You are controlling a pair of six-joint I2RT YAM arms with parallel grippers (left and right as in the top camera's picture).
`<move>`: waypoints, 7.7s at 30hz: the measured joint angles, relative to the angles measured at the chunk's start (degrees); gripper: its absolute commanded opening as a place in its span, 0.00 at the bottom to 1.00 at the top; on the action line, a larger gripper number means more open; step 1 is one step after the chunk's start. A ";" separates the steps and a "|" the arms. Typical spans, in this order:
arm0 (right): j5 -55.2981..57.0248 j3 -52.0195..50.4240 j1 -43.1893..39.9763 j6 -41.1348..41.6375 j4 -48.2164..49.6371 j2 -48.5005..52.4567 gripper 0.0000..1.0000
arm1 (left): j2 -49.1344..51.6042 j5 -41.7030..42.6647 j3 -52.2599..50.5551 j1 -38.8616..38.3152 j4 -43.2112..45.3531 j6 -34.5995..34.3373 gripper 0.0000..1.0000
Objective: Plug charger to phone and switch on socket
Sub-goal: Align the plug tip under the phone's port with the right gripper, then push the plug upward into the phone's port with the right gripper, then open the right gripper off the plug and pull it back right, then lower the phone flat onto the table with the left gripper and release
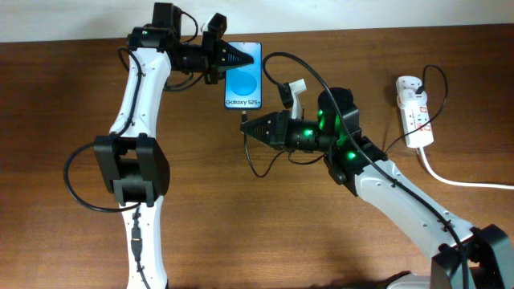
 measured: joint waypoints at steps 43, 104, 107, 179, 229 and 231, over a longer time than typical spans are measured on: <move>0.22 0.00 -0.39 0.28 0.37 0.02 0.04 | 0.00 0.00 0.00 -0.83 0.39 0.00 0.00; 0.00 -0.81 -2.29 2.51 3.89 1.25 0.04 | 0.00 -1.53 0.02 -1.33 1.86 -0.17 0.00; -1.07 -1.18 -2.75 2.99 4.57 1.29 0.04 | 0.00 -1.55 0.07 -1.70 1.90 -0.22 0.00; 4.33 -0.66 -14.45 -18.27 -24.30 2.14 0.70 | 0.00 -30.67 -0.17 -1.20 -14.95 36.50 0.00; 9.05 -0.66 -14.43 -28.52 -39.80 2.14 0.76 | 1.62 -52.37 -19.56 -2.08 5.18 7.34 0.19; 9.05 -0.66 -14.43 -28.52 -39.80 2.14 0.76 | 1.81 -52.24 -19.56 -2.08 5.16 7.15 0.25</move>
